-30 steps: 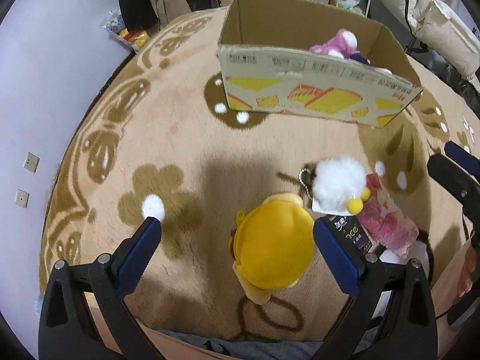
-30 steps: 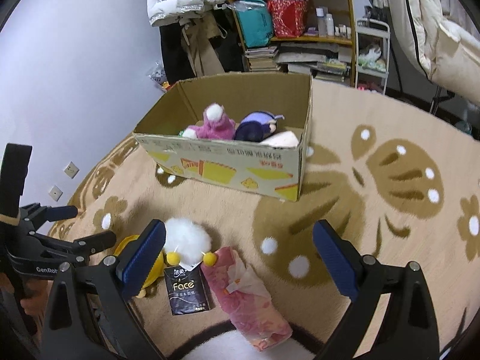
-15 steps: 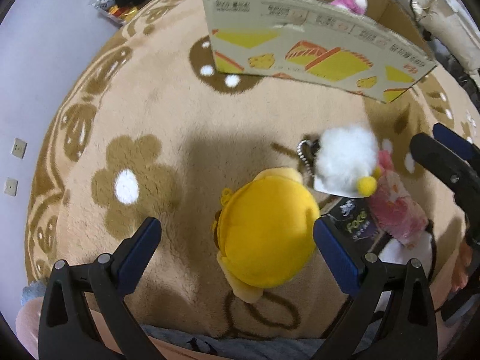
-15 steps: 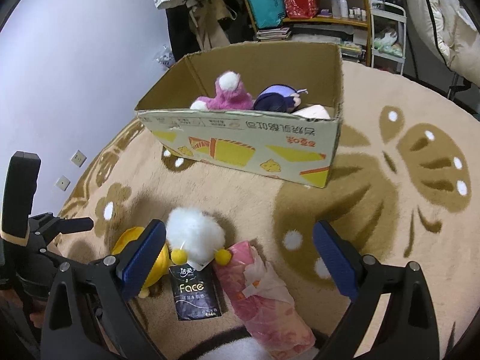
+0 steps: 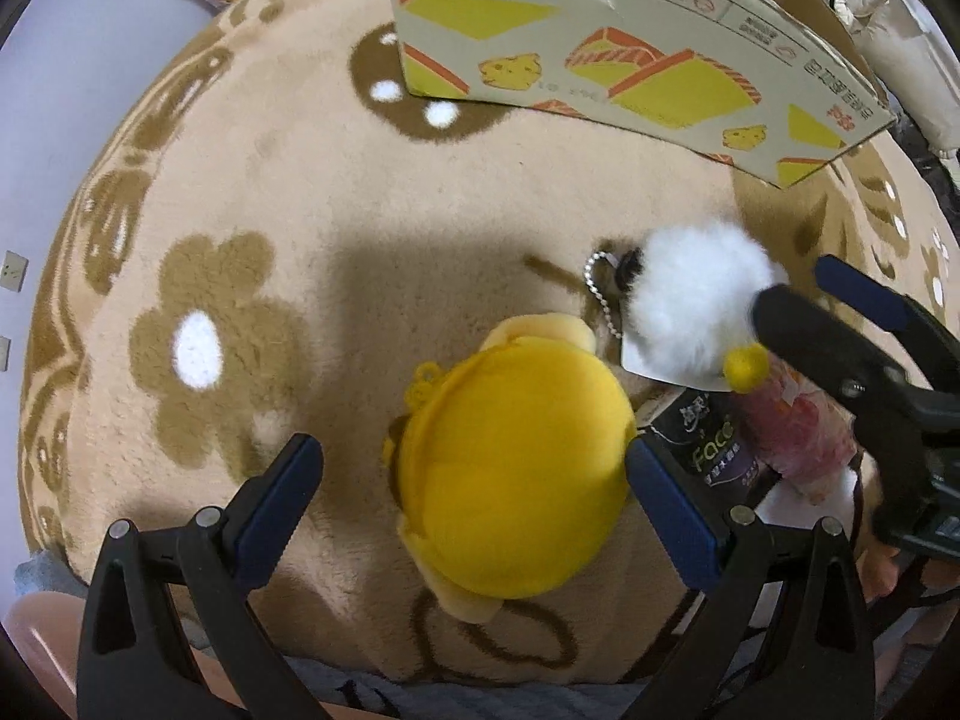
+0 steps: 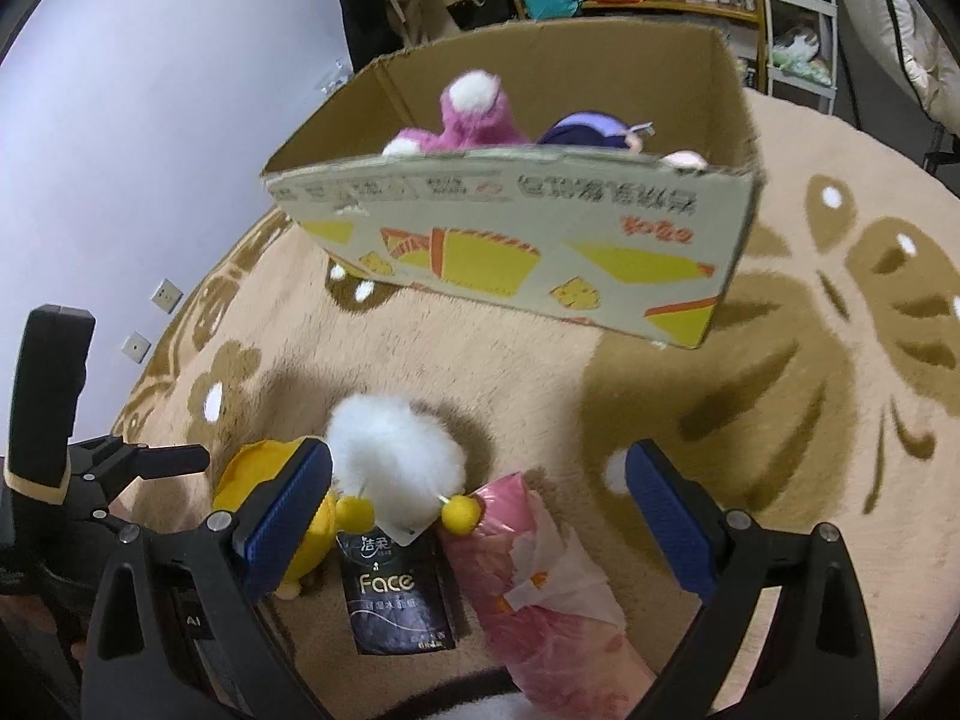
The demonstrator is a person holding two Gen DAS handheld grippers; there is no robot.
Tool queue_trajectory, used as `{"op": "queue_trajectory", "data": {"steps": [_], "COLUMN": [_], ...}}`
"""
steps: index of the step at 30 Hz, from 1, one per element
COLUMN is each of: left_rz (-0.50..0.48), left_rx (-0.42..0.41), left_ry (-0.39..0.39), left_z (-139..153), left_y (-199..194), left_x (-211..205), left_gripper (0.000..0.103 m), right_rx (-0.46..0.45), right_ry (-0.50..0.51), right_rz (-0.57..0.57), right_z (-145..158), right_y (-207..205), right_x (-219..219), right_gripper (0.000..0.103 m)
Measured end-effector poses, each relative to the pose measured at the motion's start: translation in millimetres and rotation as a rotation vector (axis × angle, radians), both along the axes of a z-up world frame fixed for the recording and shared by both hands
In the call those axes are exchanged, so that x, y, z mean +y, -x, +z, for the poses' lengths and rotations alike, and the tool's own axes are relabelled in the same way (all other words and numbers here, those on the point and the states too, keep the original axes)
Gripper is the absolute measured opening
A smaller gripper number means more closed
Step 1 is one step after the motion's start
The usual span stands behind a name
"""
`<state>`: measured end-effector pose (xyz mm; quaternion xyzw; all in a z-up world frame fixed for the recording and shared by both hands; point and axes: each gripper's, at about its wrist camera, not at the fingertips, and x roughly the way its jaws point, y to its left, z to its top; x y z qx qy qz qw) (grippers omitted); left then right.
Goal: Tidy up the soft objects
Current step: 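Move both tools back toward the yellow plush and white fluffy keychain, then close right gripper on white fluffy keychain while left gripper approaches yellow plush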
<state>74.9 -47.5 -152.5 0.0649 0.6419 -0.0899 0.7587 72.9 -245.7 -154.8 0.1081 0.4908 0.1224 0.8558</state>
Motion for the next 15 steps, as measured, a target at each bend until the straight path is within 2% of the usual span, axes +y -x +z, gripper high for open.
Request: {"op": "queue_trajectory", "data": {"steps": [4,13,15], "left_rz": [-0.009,0.026,0.029], "left_rx": [0.013,0.043,0.048], "left_ry": [0.018,0.014,0.017], "left_z": [-2,-13,-15], "left_y": [0,-9,-13], "left_x": [-3,-7,-5], "left_gripper": [0.100,0.100,0.100], "right_rx": [0.021,0.040,0.041], "right_ry": [-0.006,-0.053,-0.044], "right_rz": [0.012,0.025,0.035], "right_z": [-10,-16,-17], "right_y": [-4,-11,-12], "right_x": [6,10,12], "right_gripper": [0.096,0.095,0.091]}}
